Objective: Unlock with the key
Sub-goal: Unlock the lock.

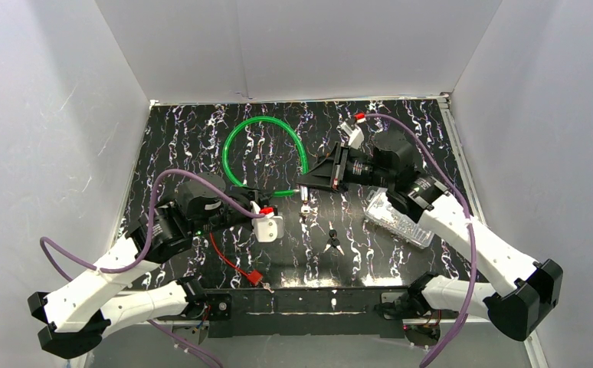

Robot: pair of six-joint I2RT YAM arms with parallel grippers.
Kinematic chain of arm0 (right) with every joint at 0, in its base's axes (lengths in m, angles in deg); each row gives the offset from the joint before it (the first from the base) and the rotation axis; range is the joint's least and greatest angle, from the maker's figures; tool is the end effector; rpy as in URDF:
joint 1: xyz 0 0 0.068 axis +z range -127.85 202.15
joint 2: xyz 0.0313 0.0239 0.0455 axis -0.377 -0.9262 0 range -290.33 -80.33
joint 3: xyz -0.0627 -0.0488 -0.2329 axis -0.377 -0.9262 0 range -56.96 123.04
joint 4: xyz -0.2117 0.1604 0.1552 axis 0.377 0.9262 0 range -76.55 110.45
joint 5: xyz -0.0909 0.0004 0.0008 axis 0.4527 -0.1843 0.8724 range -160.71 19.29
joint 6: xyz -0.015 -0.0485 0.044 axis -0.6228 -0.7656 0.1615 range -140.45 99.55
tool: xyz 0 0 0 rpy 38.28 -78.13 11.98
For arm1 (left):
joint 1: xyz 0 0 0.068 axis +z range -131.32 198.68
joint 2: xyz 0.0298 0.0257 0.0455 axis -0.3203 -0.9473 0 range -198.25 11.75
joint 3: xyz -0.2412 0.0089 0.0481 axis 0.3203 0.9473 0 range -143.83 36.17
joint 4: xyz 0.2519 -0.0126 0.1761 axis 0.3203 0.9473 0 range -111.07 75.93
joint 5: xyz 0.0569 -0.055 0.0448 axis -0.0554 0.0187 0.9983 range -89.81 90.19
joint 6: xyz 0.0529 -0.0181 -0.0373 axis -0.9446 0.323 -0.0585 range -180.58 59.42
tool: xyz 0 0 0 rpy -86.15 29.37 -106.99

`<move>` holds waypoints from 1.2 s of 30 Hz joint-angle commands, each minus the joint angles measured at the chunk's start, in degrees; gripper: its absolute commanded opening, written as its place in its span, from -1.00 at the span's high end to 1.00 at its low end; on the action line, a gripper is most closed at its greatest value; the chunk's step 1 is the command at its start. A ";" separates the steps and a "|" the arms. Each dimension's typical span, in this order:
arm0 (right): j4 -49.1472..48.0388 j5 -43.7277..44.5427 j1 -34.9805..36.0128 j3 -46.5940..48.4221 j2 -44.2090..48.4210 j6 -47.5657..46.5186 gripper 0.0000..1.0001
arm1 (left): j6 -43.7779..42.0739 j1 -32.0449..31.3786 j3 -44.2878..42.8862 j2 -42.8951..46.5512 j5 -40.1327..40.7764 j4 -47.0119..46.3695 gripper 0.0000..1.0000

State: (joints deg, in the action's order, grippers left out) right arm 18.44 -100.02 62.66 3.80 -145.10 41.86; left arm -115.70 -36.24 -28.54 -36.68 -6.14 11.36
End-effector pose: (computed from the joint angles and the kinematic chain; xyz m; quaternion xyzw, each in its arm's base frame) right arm 0.2383 0.2380 0.3476 -0.0223 0.7534 0.6111 0.2415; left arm 0.1391 -0.2086 0.3949 0.6730 0.4304 -0.0432 0.5999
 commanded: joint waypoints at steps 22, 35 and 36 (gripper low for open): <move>43.92 -0.98 9.45 32.30 -4.41 -49.18 0.97 | 2.01 -0.33 -25.88 -12.11 -16.10 15.56 -0.63; 43.84 1.14 13.91 37.31 -7.14 -48.68 0.97 | -6.36 -0.52 -23.22 -15.65 -21.02 19.39 -0.28; 43.72 1.22 14.06 37.64 -7.40 -48.65 0.97 | -6.21 -0.59 -23.36 -15.84 -21.72 19.42 -0.11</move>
State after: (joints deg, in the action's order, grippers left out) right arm 65.69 -98.75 75.76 37.25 -151.94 -5.93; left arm -120.23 -36.32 -50.51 -51.83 -23.92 28.99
